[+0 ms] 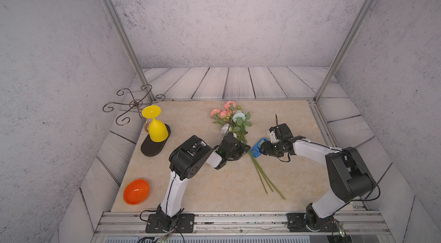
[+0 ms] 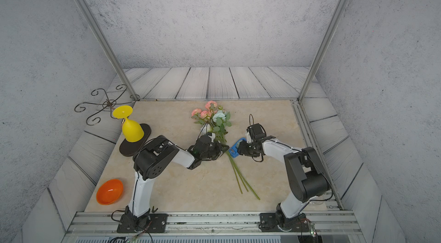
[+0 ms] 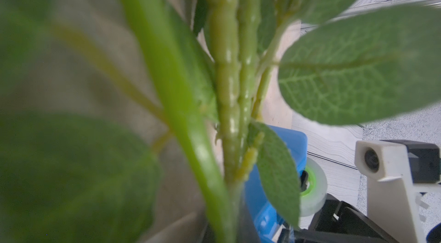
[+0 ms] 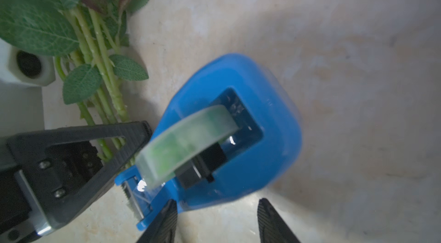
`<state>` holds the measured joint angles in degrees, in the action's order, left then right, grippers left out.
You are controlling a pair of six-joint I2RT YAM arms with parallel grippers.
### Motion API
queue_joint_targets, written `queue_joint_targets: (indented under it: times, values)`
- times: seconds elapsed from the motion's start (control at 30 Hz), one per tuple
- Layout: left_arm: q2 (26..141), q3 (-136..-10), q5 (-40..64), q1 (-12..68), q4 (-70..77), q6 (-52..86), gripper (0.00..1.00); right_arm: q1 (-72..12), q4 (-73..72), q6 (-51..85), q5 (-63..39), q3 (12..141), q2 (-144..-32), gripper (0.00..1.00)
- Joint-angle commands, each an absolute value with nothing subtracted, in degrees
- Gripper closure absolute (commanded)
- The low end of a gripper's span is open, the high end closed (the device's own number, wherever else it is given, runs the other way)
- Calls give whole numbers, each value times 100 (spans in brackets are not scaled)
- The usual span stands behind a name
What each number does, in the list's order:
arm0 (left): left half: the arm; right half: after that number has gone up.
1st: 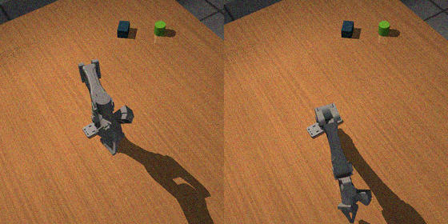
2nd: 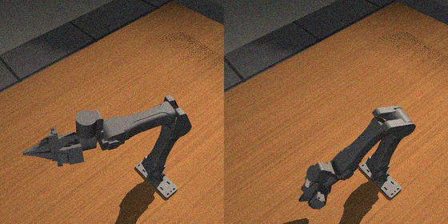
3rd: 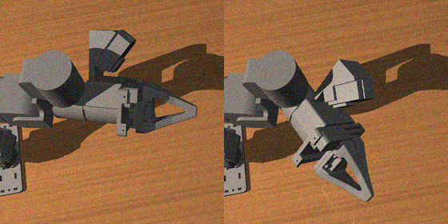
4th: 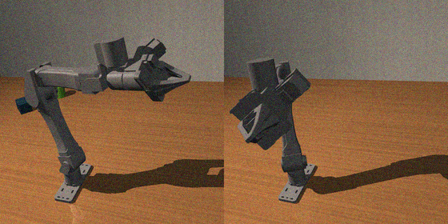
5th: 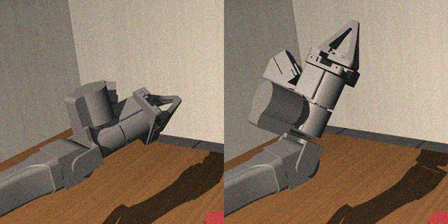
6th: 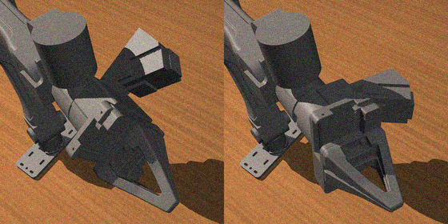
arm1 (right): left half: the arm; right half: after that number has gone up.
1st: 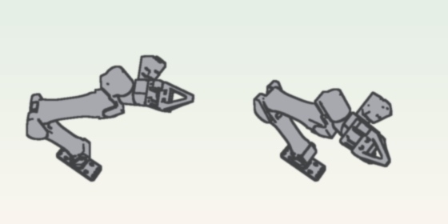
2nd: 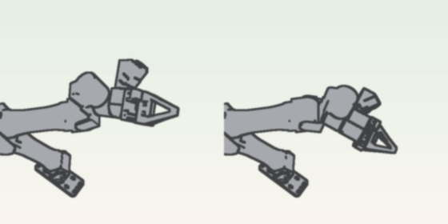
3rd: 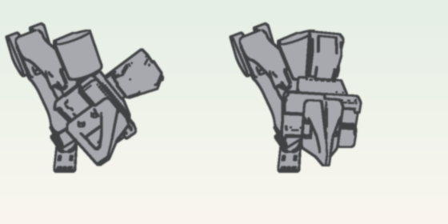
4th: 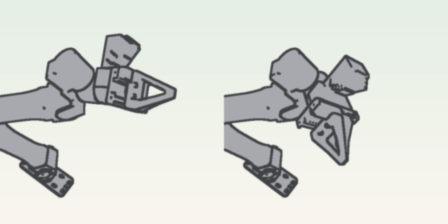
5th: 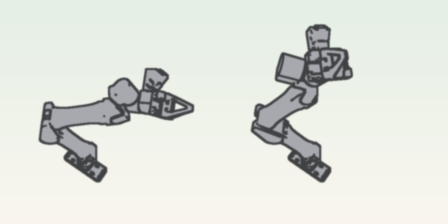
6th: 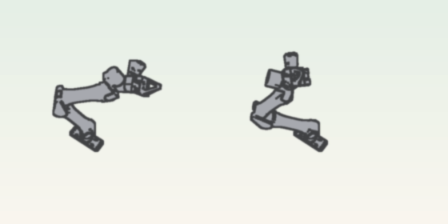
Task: Wrap bouquets with tape
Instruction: Wrap the tape around the bouquet.
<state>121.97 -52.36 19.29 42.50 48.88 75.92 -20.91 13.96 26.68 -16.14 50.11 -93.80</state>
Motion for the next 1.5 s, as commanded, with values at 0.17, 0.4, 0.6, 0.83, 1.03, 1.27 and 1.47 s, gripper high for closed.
queue_joint_targets:
  times: [0.17, 0.4, 0.6, 0.83, 1.03, 1.27, 1.47]
  values:
    - [12140, -5119, 1951, 4167, 4878, 7470, 100, -2337, 1581, 2871, -914, 5008, -9663, 49]
    - [12011, -4676, 1867, 4008, 6335, 7713, 100, -2338, 1691, 3114, -484, 4633, -9710, 58]
    - [12307, -4338, 1988, 3929, 8016, 7578, 100, -2327, 1585, 3260, -435, 4461, -10132, 61]
    - [12273, -4125, 2228, 3913, 8033, 7582, 100, -2299, 1521, 3475, -456, 4381, -10449, 64]
    - [12725, -4191, 2228, 4101, 8007, 7317, 100, -2290, 1604, 3336, -561, 4516, -10558, 65]
    - [12617, -3851, 1784, 4022, 7919, 6876, 100, -2284, 1563, 3429, -788, 4447, -10867, 65]
    - [13012, -3693, 1808, 3910, 8032, 6841, 100, -2285, 1858, 3339, -789, 4423, -10548, 66]
